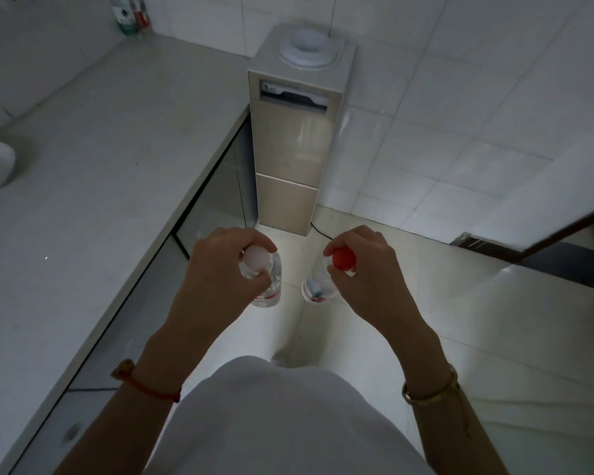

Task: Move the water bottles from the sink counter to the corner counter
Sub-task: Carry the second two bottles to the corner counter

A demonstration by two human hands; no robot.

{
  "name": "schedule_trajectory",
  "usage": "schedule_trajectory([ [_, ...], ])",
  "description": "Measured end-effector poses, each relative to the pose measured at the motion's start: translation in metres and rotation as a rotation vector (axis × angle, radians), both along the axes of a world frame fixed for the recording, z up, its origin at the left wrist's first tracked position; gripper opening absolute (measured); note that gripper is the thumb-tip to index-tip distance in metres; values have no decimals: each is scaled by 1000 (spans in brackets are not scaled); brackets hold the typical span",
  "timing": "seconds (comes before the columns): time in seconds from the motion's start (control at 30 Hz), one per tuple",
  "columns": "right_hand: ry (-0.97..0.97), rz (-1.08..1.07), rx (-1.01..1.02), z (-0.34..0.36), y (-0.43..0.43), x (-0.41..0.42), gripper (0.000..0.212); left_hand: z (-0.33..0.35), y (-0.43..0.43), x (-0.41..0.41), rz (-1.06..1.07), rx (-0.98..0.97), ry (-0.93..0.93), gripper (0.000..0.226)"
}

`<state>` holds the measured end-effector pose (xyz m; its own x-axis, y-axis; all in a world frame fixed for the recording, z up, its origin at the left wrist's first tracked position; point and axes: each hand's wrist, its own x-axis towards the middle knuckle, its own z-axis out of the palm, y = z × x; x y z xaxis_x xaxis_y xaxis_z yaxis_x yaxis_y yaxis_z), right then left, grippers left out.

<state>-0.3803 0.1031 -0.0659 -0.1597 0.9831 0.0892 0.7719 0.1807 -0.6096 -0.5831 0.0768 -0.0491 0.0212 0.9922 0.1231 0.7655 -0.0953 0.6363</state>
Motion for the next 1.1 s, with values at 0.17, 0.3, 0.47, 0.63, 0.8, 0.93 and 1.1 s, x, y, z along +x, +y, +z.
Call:
schedule_trajectory([
  [0.17, -19, 38, 16, -1, 66, -6, 18, 3, 59, -9, 34, -14, 5, 30],
  [0.3, -40, 66, 10, -5, 114, -12, 18, 3, 101, -12, 87, -25, -9, 31],
  [0.47, -32, 124, -24, -10, 176, -13, 16, 1, 156, -10, 145, -38, -2, 31],
  [0.63, -14, 186, -6, -14, 249, -13, 18, -1, 217, -3, 226, -42, -18, 33],
  [0.8, -31, 318, -8, -8, 335, -9, 20, 5, 281, 6, 333, -26, -50, 34],
  [0.93, -57, 427, 5, 0, 400, -11, 19, 11, 329, 13, 421, 8, -37, 32],
  [1.1, -54, 533, 2, 5, 469, -22, 19, 18, 376, 13, 526, 29, -46, 32],
])
